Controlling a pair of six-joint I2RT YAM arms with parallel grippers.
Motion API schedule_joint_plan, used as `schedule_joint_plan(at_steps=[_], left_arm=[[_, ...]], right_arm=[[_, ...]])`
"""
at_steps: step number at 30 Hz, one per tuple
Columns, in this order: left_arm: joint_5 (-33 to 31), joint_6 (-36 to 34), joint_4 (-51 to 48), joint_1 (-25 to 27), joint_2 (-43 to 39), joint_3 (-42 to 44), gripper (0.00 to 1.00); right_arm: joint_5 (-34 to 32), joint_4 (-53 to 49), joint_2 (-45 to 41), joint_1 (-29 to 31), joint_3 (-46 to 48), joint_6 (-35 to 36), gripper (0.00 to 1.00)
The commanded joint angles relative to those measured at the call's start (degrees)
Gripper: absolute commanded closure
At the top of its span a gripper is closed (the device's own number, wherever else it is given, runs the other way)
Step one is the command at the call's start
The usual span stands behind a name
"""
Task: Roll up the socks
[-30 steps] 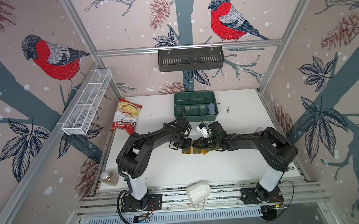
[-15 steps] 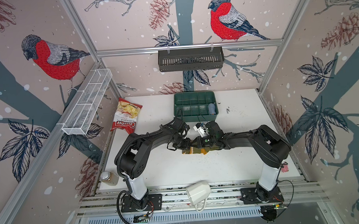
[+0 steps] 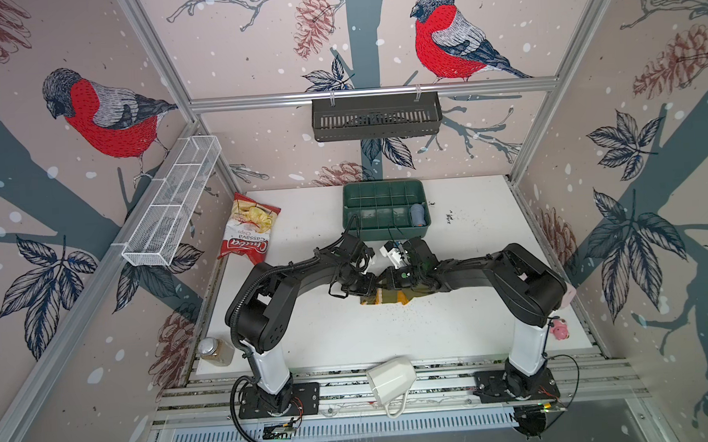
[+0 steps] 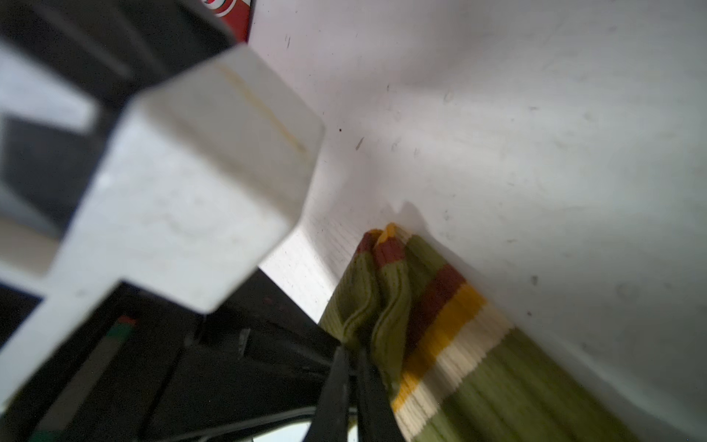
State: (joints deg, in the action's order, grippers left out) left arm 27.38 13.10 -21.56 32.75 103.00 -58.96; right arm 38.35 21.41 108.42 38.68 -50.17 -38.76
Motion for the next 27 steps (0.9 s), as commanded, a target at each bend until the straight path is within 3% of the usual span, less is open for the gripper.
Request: schedule_joint_plan(at_steps=[1, 17, 27], left_arm=[[0.7, -0.8, 0.5, -0.3, -0.1, 0.3, 0.85], [7.1, -0.6, 2.8, -2.7, -4.5, 1.5, 0.84], [8.9, -1.6, 4.0, -8.8, -7.8, 7.2, 0.7]], right_arm=[[0.0, -1.9, 1.0, 0.5, -1.2, 1.5, 0.91], [-7.4, -12.5, 3.8, 0.5, -3.6, 7.4, 0.92], [-7.5, -12.1, 3.6, 0.3, -3.4, 7.4, 0.92]])
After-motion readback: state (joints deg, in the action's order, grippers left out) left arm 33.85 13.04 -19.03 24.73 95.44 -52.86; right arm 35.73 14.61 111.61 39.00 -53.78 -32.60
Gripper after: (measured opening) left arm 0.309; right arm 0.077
